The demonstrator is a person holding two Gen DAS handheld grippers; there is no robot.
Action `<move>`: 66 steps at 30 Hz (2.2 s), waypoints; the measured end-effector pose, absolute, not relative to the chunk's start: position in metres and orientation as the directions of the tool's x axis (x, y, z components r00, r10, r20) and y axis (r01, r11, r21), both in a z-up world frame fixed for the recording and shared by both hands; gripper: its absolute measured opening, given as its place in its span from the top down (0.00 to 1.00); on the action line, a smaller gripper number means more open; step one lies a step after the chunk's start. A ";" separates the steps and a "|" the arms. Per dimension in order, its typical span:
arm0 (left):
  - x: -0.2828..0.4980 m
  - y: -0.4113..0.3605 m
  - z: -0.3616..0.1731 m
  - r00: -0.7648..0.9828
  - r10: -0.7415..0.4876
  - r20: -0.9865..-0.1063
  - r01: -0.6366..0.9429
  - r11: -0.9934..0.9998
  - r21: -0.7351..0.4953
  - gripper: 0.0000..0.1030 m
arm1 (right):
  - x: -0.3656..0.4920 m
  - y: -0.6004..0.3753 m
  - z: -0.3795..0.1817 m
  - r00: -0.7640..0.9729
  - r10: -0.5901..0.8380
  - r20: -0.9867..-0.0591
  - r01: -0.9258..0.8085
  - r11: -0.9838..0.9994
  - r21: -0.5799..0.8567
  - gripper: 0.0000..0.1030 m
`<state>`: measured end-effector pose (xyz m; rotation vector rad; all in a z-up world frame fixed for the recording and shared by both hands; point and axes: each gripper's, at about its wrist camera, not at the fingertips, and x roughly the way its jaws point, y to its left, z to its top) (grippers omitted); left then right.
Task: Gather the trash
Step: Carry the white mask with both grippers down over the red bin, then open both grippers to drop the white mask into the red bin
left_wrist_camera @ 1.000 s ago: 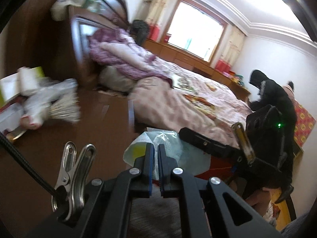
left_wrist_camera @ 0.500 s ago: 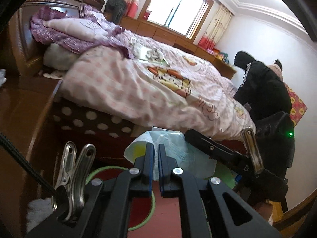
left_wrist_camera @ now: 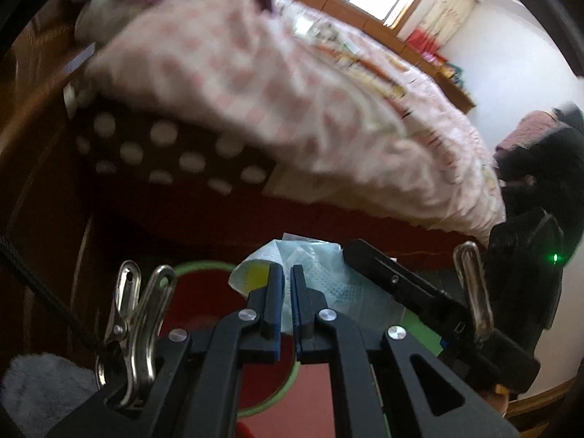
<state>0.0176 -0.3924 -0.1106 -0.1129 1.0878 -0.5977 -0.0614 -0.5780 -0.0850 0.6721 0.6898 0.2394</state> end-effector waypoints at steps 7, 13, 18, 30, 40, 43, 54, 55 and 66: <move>0.037 -0.405 -0.170 0.195 -0.391 -0.900 0.262 0.905 -0.336 0.96 | -0.046 -0.577 -0.147 0.680 0.449 -0.579 0.082 0.739 0.669 0.96; 0.049 -0.418 -0.219 0.082 -0.288 -0.954 0.192 0.944 -0.268 0.96 | -0.032 -0.580 -0.200 0.596 0.463 -0.656 0.154 0.736 0.659 0.96; 0.053 -0.416 -0.250 0.030 -0.200 -0.979 0.168 0.967 -0.192 0.96 | -0.024 -0.570 -0.239 0.524 0.464 -0.715 0.190 0.754 0.628 0.96; 0.054 -0.393 -0.294 -0.102 -0.126 -0.987 0.092 0.986 -0.136 0.98 | -0.018 -0.530 -0.305 0.296 0.467 -0.833 0.177 0.830 0.528 0.96; 0.057 -0.394 -0.306 -0.140 -0.122 -0.983 0.046 0.990 -0.130 0.95 | -0.018 -0.515 -0.330 0.191 0.469 -0.862 0.182 0.846 0.501 0.95; 0.060 -0.390 -0.307 -0.143 -0.125 -0.982 0.034 0.991 -0.131 0.95 | -0.013 -0.513 -0.330 0.189 0.469 -0.863 0.183 0.846 0.500 0.95; 0.061 -0.382 -0.313 -0.156 -0.125 -0.980 -0.010 0.992 -0.125 0.81 | -0.012 -0.511 -0.341 0.179 0.487 -0.855 0.200 0.833 0.516 0.95; 0.061 -0.381 -0.312 -0.156 -0.126 -0.980 -0.012 0.992 -0.126 0.80 | -0.012 -0.511 -0.341 0.179 0.490 -0.853 0.202 0.831 0.519 0.95; 0.063 -0.372 -0.312 -0.145 -0.167 -0.975 -0.076 0.985 -0.158 0.62 | -0.014 -0.524 -0.339 0.211 0.495 -0.843 0.256 0.804 0.537 0.68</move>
